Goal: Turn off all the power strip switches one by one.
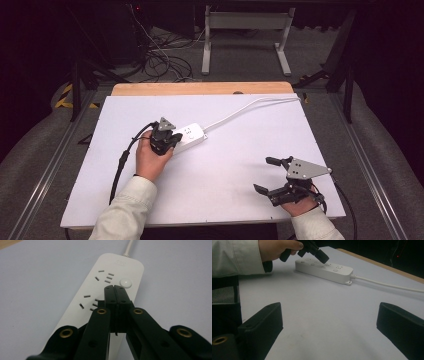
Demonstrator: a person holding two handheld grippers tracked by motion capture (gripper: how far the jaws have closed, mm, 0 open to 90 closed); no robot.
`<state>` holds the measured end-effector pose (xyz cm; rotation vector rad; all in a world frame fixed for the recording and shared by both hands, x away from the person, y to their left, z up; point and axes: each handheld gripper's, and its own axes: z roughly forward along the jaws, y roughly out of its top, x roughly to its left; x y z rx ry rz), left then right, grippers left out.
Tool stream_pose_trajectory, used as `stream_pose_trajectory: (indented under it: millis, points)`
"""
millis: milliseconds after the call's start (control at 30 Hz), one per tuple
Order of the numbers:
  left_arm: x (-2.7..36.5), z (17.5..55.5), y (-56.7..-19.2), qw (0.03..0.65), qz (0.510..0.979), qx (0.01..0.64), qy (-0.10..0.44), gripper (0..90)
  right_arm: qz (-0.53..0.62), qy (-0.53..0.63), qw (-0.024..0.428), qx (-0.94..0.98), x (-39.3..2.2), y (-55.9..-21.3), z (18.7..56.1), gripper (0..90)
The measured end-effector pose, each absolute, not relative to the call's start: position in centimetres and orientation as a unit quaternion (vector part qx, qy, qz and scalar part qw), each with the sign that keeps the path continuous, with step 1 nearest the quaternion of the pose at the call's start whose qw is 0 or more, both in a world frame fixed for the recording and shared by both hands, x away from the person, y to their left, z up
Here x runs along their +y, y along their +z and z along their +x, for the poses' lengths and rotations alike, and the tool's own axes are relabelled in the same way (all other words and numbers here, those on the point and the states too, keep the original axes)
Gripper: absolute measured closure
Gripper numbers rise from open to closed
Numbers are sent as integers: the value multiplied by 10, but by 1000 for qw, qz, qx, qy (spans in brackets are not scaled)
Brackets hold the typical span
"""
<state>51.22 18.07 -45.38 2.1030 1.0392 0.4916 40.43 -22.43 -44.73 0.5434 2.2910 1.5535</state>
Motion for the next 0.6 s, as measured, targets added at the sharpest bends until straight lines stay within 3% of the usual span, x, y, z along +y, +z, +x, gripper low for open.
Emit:
stream_pose_trajectory:
  millis: [600]
  points:
    - [180, 516, -461, 361, 818, 411, 178, 900, 188, 542, 159, 804, -223, -448, 405, 70]
